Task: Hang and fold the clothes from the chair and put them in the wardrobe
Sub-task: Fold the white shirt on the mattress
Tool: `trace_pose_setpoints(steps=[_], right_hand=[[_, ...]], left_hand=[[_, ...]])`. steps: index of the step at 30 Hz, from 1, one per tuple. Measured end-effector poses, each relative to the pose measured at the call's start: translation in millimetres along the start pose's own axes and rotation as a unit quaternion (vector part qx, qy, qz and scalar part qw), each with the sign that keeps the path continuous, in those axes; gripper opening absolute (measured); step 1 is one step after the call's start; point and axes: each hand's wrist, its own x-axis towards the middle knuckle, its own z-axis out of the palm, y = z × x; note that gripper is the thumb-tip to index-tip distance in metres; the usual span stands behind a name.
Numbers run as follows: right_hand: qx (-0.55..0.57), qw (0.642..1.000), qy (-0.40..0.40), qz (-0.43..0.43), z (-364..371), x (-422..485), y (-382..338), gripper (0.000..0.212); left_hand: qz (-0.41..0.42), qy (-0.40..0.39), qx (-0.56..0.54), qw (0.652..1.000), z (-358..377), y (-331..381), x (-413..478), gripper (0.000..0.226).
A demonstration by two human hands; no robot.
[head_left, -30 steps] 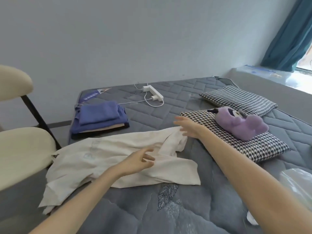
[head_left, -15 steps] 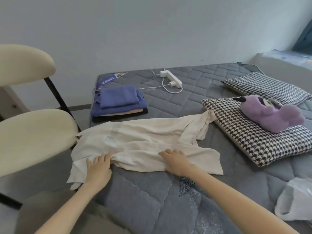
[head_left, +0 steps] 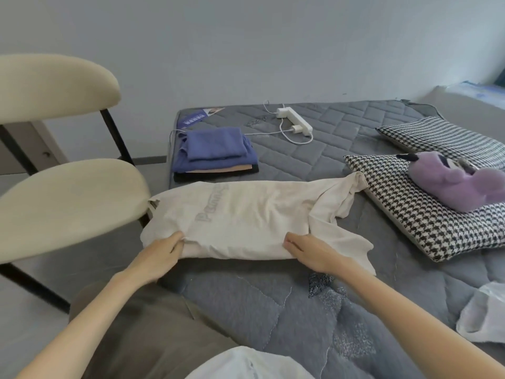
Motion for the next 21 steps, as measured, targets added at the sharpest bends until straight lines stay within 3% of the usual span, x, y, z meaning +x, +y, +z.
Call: trace_pose_setpoints(steps=[3,5,8,11,13,15,18,21], right_hand=[[-0.051,0.995,-0.078,0.032,2,-15,-10,0.046],[-0.115,0.986,-0.117,0.036,6,-24,-13,0.059],[-0.198,0.967,-0.151,0.047,4,-30,-13,0.068],[-0.194,0.956,-0.199,0.094,10,-29,-8,0.08],[-0.191,0.946,-0.239,0.109,17,-29,-8,0.083],[-0.177,0.942,-0.26,0.12,20,-28,-8,0.07],[-0.11,0.955,-0.244,0.132,18,-20,-11,0.062],[-0.02,0.977,-0.168,0.131,20,-5,-17,0.055]], left_hand=[[-0.003,-0.092,-0.042,0.995,-1,-1,-15,0.03],[0.003,-0.113,-0.054,0.992,3,0,-22,0.03],[0.037,-0.151,0.009,0.988,12,-2,-24,0.036],[0.05,-0.221,0.059,0.972,22,4,-26,0.051],[0.025,-0.264,0.067,0.962,25,14,-29,0.052],[0.014,-0.293,0.035,0.955,26,20,-29,0.049],[0.011,-0.263,-0.046,0.964,27,17,-24,0.059],[-0.007,-0.157,-0.07,0.985,27,7,-13,0.034]])
